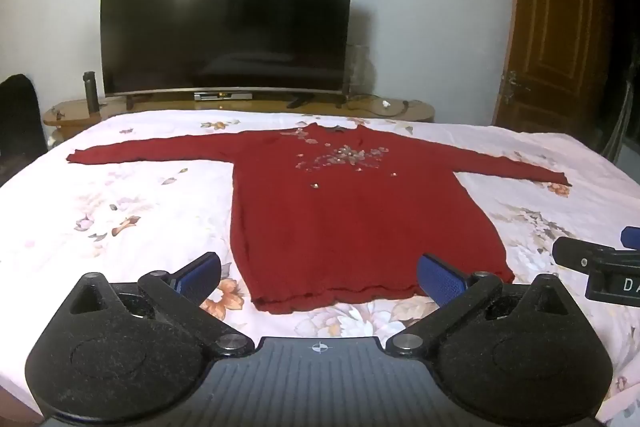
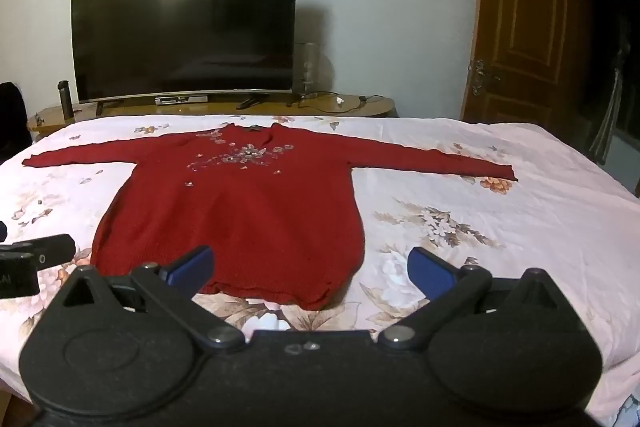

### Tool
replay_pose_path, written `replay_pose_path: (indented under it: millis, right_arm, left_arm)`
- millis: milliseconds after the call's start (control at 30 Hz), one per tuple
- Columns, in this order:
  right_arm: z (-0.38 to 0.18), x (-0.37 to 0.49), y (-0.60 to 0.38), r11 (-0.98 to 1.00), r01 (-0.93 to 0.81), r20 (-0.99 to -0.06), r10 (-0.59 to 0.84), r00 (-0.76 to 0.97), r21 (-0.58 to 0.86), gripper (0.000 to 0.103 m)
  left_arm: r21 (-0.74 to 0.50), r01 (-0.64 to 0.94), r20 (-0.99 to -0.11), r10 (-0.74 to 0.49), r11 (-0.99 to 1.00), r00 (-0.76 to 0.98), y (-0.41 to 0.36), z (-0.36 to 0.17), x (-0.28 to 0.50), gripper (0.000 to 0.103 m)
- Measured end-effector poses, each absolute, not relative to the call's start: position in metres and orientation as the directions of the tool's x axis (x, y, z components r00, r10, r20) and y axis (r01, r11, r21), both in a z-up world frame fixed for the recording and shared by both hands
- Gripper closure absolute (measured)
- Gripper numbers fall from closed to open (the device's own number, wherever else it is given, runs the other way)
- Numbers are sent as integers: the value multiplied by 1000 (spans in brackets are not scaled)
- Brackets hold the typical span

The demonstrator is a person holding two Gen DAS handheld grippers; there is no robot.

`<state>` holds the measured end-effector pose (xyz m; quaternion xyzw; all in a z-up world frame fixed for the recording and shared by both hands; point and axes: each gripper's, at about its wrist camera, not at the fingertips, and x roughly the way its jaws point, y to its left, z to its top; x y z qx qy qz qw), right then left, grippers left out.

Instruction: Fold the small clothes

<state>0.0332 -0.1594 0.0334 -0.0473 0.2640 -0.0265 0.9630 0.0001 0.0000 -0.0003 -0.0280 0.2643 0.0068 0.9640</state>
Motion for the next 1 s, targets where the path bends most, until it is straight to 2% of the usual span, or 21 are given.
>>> replay_pose_path:
  millis: [1000]
  right_arm:
    - [33,36,-156,996,8,-495,-52,867,-92,1]
  left_arm:
    - [-49,-44,-508,13,998,861,5,-2,0,0]
